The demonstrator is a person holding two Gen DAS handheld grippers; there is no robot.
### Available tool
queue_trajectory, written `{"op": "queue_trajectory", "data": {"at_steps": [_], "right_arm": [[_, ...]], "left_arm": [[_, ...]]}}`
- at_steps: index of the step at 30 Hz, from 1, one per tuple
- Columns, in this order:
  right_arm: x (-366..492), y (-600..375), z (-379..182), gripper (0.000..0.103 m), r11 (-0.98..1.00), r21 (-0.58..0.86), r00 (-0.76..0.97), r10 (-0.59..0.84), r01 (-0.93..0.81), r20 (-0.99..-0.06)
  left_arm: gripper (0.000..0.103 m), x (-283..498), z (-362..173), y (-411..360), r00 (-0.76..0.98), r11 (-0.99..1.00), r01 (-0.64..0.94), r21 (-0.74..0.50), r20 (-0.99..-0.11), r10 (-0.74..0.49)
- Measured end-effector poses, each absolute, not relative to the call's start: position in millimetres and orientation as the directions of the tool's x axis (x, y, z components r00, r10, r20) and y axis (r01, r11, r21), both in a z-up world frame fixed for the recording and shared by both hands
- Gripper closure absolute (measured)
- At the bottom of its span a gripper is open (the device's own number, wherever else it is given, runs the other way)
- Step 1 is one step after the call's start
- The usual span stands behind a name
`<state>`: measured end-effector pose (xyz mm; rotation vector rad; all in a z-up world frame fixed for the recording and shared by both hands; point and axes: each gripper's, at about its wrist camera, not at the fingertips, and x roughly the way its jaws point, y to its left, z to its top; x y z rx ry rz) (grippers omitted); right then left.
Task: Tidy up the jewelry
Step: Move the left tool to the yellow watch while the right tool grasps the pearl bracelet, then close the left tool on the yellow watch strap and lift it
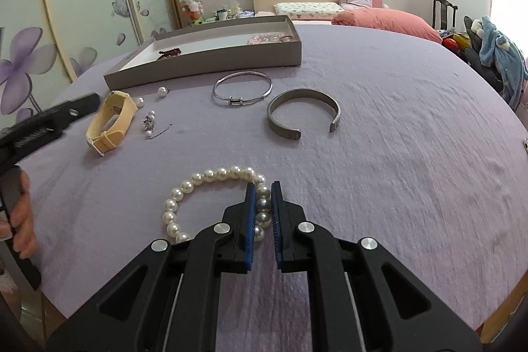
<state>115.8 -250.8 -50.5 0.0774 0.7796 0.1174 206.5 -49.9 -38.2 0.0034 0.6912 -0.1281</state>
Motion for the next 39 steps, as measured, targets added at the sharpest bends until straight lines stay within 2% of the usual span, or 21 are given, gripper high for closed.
{"op": "queue_trajectory", "data": {"at_steps": [7, 13, 14, 15, 17, 18, 20, 39], "right_arm": [[121.2, -255.1, -50.1, 0.093, 0.987, 0.135, 0.7, 0.159, -0.089, -0.696], [123.8, -257.7, -50.1, 0.093, 0.985, 0.143, 0.698, 0.169, -0.096, -0.696], [124.3, -258.2, -50.1, 0.093, 0.984, 0.147, 0.698, 0.172, -0.097, -0.695], [124.3, -258.2, -50.0, 0.093, 0.984, 0.149, 0.698, 0.175, -0.098, -0.695], [124.8, -258.5, -50.1, 0.093, 0.982, 0.156, 0.697, 0.183, -0.103, -0.693], [124.3, -259.2, -50.3, 0.093, 0.982, 0.158, 0.698, 0.187, -0.105, -0.692], [123.9, -259.4, -48.5, 0.093, 0.98, 0.166, 0.702, 0.197, -0.113, -0.684], [111.0, -241.9, 2.5, 0.093, 0.966, 0.145, 0.8, 0.258, -0.213, -0.542]], "left_arm": [[0.03, 228.4, -53.3, -61.9, 0.697, 0.997, 0.074, 0.001, -0.715, -0.051], [0.03, 240.1, -59.9, -61.6, 0.668, 0.999, 0.041, 0.001, -0.744, -0.027], [0.035, 241.7, -61.6, -60.3, 0.66, 0.999, 0.037, -0.007, -0.751, -0.029], [0.046, 244.1, -63.7, -59.6, 0.648, 0.999, 0.037, -0.017, -0.76, -0.037], [0.056, 246.1, -66.9, -56.4, 0.627, 0.997, 0.051, -0.051, -0.775, -0.072], [0.061, 245.6, -66.3, -55.0, 0.631, 0.997, 0.05, -0.06, -0.772, -0.079], [0.063, 243.6, -65.7, -51.7, 0.633, 0.996, 0.054, -0.076, -0.769, -0.093], [0.064, 175.6, -11.7, 1.0, 0.779, 0.989, 0.023, -0.143, -0.618, -0.108]]}}
